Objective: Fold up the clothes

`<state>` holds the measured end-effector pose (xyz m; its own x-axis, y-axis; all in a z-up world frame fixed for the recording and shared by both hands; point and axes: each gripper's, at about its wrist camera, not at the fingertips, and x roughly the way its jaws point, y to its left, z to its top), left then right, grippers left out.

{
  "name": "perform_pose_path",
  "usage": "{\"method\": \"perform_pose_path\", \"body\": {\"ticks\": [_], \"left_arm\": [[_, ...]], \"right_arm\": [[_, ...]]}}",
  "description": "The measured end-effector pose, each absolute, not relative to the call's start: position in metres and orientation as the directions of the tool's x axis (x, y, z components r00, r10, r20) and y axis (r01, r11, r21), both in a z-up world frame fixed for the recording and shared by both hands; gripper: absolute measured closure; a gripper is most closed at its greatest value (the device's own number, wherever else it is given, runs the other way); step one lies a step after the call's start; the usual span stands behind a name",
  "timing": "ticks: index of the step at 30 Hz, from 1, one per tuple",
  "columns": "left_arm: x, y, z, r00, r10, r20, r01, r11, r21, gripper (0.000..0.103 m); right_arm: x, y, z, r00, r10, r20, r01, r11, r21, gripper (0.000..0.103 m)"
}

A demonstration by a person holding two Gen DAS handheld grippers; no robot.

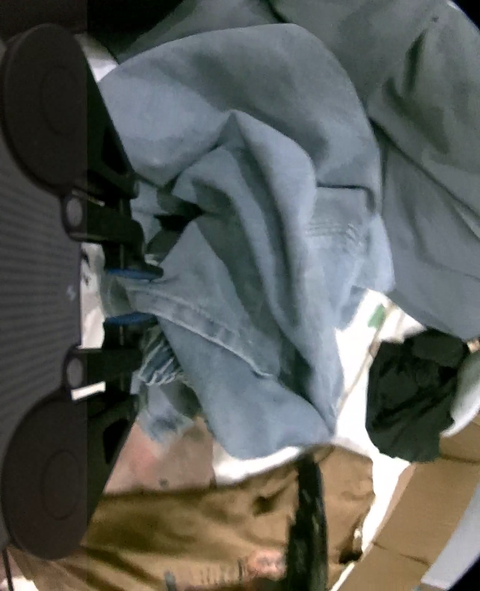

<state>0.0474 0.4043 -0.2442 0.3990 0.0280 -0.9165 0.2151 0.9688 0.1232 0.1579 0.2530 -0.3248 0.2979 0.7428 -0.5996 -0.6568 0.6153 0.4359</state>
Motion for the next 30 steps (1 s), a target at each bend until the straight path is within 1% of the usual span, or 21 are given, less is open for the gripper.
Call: {"method": "perform_pose_path", "body": {"ticks": [4,9,12,16,17,18,21,26,30], "left_arm": [[0.038,0.399,-0.213,0.448,-0.041,-0.893,0.231,0.97,0.071,0.072],[0.075,0.378,-0.197,0.511,-0.141,-0.848,0.282,0.959,0.011,0.064],[0.108,0.361,-0.208,0.514,-0.189,-0.836,0.324,0.946,-0.015,0.064],[0.147,0.333,-0.23,0.471,-0.264,-0.842,0.382,0.921,-0.075,0.061],[0.154,0.325,-0.236,0.46,-0.274,-0.845,0.393,0.916,-0.083,0.061],[0.161,0.318,-0.243,0.449,-0.283,-0.848,0.402,0.911,-0.091,0.061],[0.182,0.303,-0.267,0.367,-0.315,-0.875,0.411,0.899,-0.151,0.061],[0.192,0.297,-0.305,0.258,-0.334,-0.907,0.373,0.9,-0.225,0.061],[0.188,0.298,-0.329,0.178,-0.378,-0.909,0.333,0.892,-0.306,0.06]], "right_arm": [[0.157,0.267,-0.333,0.278,0.734,-0.619,-0.662,0.613,0.431,0.063],[0.155,0.27,-0.353,0.273,0.692,-0.668,-0.63,0.653,0.42,0.063],[0.152,0.268,-0.362,0.275,0.676,-0.683,-0.598,0.677,0.429,0.063],[0.148,0.265,-0.37,0.284,0.666,-0.69,-0.571,0.696,0.437,0.063],[0.148,0.264,-0.372,0.286,0.664,-0.691,-0.564,0.7,0.438,0.061],[0.148,0.264,-0.375,0.29,0.662,-0.691,-0.555,0.705,0.442,0.056],[0.15,0.266,-0.384,0.297,0.66,-0.69,-0.531,0.715,0.455,0.055],[0.149,0.27,-0.4,0.276,0.686,-0.673,-0.484,0.705,0.519,0.056],[0.146,0.27,-0.409,0.251,0.707,-0.661,-0.44,0.691,0.573,0.058]]}}
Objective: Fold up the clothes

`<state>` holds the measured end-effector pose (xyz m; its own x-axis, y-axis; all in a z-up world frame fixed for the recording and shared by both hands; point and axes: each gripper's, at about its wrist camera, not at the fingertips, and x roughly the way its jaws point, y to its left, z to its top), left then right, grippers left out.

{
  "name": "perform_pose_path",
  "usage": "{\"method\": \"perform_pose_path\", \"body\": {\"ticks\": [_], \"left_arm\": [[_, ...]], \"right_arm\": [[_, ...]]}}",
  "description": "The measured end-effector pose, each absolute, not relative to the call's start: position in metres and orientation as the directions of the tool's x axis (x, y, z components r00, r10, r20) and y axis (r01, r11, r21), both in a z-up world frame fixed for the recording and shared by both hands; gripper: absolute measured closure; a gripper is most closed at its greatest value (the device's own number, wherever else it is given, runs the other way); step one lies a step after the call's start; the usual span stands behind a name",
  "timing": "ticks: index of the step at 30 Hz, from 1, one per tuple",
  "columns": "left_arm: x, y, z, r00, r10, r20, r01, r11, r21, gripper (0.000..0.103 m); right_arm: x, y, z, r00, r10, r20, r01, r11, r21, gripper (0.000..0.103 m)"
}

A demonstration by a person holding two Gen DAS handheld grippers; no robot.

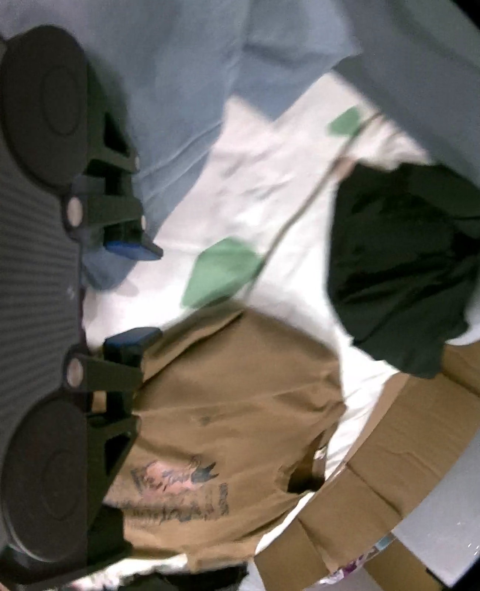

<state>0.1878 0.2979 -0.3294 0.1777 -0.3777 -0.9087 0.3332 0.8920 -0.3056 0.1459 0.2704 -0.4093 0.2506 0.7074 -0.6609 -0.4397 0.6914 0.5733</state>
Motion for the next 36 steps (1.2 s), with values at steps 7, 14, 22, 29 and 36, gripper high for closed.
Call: {"method": "perform_pose_path", "body": {"ticks": [7,14,22,29,36], "left_arm": [[0.183,0.298,-0.351,0.177,-0.359,-0.916,0.269,0.913,-0.305,0.06],[0.179,0.275,-0.361,0.236,-0.256,-0.937,0.311,0.934,-0.177,0.065],[0.173,0.298,-0.365,0.226,-0.039,-0.973,0.319,0.947,0.037,0.096],[0.149,0.348,-0.369,0.206,0.078,-0.975,0.326,0.934,0.144,0.096],[0.135,0.393,-0.359,0.205,0.144,-0.968,0.303,0.931,0.203,0.096]], "right_arm": [[0.137,0.255,-0.412,0.234,0.714,-0.66,-0.398,0.69,0.605,0.056],[0.123,0.231,-0.402,0.262,0.677,-0.687,-0.409,0.723,0.556,0.056],[0.125,0.192,-0.389,0.32,0.597,-0.736,-0.415,0.787,0.457,0.056],[0.159,0.172,-0.375,0.403,0.547,-0.734,-0.458,0.815,0.356,0.054],[0.19,0.185,-0.39,0.388,0.496,-0.776,-0.535,0.807,0.249,0.049]]}}
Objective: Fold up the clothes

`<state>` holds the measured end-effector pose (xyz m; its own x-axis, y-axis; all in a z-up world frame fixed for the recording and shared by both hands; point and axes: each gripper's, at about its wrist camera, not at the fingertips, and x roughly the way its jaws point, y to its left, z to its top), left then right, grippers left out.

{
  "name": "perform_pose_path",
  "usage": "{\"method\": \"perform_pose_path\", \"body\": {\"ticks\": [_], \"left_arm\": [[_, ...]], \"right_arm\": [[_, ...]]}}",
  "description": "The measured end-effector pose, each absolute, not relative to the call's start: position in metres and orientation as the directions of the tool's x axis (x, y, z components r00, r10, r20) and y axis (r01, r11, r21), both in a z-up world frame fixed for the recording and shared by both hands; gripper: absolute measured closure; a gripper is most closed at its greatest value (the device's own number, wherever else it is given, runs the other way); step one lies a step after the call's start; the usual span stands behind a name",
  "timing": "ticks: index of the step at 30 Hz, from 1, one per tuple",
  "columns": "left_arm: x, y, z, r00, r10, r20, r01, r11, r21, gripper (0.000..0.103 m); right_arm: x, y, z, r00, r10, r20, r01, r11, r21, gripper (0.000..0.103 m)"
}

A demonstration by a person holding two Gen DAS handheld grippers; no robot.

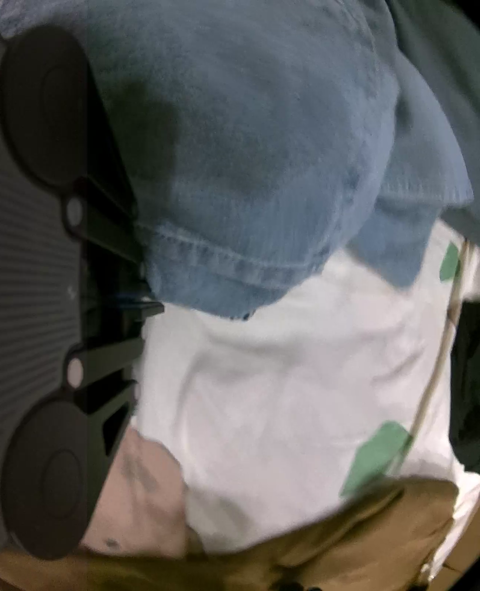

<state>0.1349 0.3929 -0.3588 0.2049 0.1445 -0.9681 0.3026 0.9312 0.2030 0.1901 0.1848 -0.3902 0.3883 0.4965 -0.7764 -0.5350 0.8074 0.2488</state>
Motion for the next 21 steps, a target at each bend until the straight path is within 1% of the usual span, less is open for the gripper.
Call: {"method": "perform_pose_path", "body": {"ticks": [5,7,8,9,12,15,17,19,21], "left_arm": [[0.135,0.409,-0.356,0.213,0.142,-0.967,0.245,0.95,0.193,0.096],[0.135,0.403,-0.355,0.213,0.134,-0.968,0.233,0.955,0.183,0.097],[0.135,0.401,-0.352,0.214,0.123,-0.969,0.218,0.961,0.17,0.096],[0.135,0.398,-0.349,0.215,0.109,-0.971,0.197,0.968,0.152,0.096],[0.132,0.39,-0.338,0.234,0.064,-0.97,0.181,0.978,0.108,0.095],[0.125,0.378,-0.323,0.269,0.022,-0.963,0.172,0.983,0.07,0.089],[0.12,0.37,-0.315,0.291,0.003,-0.957,0.172,0.984,0.055,0.072],[0.117,0.368,-0.308,0.314,-0.02,-0.949,0.166,0.986,0.034,0.066],[0.105,0.365,-0.302,0.339,-0.038,-0.94,0.167,0.986,0.02,0.063]], "right_arm": [[0.187,0.191,-0.399,0.363,0.468,-0.806,-0.587,0.786,0.192,0.05],[0.191,0.196,-0.403,0.332,0.462,-0.823,-0.609,0.771,0.187,0.069],[0.193,0.199,-0.402,0.309,0.469,-0.828,-0.621,0.758,0.198,0.095],[0.196,0.2,-0.397,0.29,0.486,-0.824,-0.631,0.745,0.217,0.101],[0.204,0.205,-0.381,0.238,0.538,-0.809,-0.652,0.706,0.278,0.101],[0.216,0.21,-0.363,0.194,0.584,-0.788,-0.635,0.687,0.353,0.101],[0.226,0.218,-0.352,0.178,0.609,-0.773,-0.635,0.671,0.383,0.101],[0.236,0.224,-0.345,0.159,0.635,-0.756,-0.623,0.658,0.422,0.101],[0.246,0.233,-0.339,0.149,0.645,-0.75,-0.622,0.65,0.435,0.101]]}}
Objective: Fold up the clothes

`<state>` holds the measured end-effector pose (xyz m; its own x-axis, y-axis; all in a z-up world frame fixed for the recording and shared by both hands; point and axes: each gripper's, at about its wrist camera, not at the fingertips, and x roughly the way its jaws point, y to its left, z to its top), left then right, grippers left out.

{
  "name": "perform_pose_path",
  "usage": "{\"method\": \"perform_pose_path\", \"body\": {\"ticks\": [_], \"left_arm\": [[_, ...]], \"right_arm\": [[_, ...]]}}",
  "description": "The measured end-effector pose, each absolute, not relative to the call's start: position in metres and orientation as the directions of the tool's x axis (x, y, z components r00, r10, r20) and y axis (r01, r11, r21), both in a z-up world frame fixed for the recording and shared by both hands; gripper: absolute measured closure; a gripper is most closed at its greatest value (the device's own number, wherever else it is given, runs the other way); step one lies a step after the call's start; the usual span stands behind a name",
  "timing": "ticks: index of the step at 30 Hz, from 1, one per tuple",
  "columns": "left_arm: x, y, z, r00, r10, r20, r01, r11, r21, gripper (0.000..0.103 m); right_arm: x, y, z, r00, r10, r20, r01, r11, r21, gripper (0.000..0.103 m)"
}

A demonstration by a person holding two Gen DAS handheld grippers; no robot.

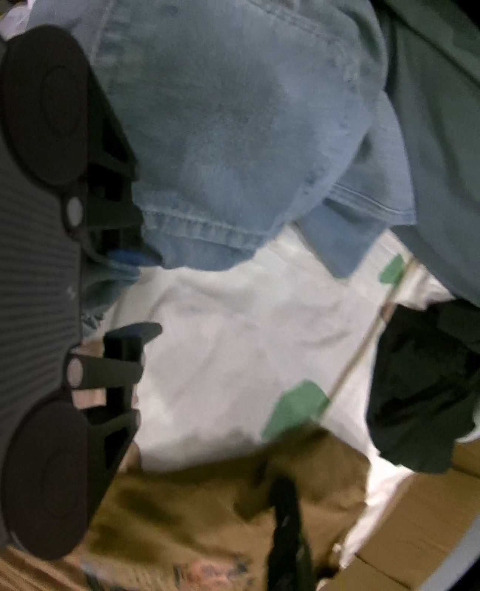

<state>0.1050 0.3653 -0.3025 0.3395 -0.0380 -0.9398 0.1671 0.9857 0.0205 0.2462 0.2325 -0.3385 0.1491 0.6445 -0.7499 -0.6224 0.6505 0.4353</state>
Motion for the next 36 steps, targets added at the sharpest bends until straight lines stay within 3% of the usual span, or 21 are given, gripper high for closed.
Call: {"method": "perform_pose_path", "body": {"ticks": [3,8,11,23,25,26,27,29,36], "left_arm": [[0.098,0.361,-0.292,0.371,-0.09,-0.924,0.193,0.981,-0.018,0.051],[0.099,0.352,-0.289,0.389,-0.119,-0.913,0.181,0.982,-0.051,0.05],[0.089,0.345,-0.285,0.408,-0.133,-0.903,0.176,0.982,-0.065,0.043],[0.083,0.313,-0.288,0.455,-0.251,-0.854,0.132,0.968,-0.214,0.042],[0.087,0.308,-0.293,0.473,-0.256,-0.843,0.121,0.967,-0.226,0.042],[0.09,0.306,-0.296,0.477,-0.259,-0.84,0.117,0.966,-0.231,0.042],[0.092,0.304,-0.3,0.48,-0.261,-0.838,0.114,0.965,-0.236,0.042],[0.098,0.301,-0.306,0.487,-0.266,-0.832,0.103,0.963,-0.247,0.042],[0.122,0.303,-0.306,0.549,-0.274,-0.79,0.038,0.952,-0.304,0.042]], "right_arm": [[0.262,0.246,-0.332,0.119,0.655,-0.746,-0.615,0.639,0.462,0.101],[0.288,0.268,-0.327,0.052,0.651,-0.757,-0.578,0.638,0.509,0.101],[0.301,0.277,-0.329,0.027,0.64,-0.768,-0.553,0.65,0.522,0.101],[0.343,0.309,-0.35,-0.001,0.623,-0.783,-0.396,0.718,0.572,0.098],[0.349,0.309,-0.349,-0.002,0.631,-0.776,-0.375,0.718,0.586,0.09],[0.352,0.308,-0.346,-0.002,0.642,-0.766,-0.367,0.712,0.598,0.077],[0.354,0.306,-0.341,0.007,0.652,-0.758,-0.364,0.708,0.605,0.057],[0.359,0.3,-0.331,0.024,0.669,-0.743,-0.356,0.7,0.619,0.042],[0.356,0.262,-0.301,0.075,0.723,-0.686,-0.416,0.648,0.638,0.039]]}}
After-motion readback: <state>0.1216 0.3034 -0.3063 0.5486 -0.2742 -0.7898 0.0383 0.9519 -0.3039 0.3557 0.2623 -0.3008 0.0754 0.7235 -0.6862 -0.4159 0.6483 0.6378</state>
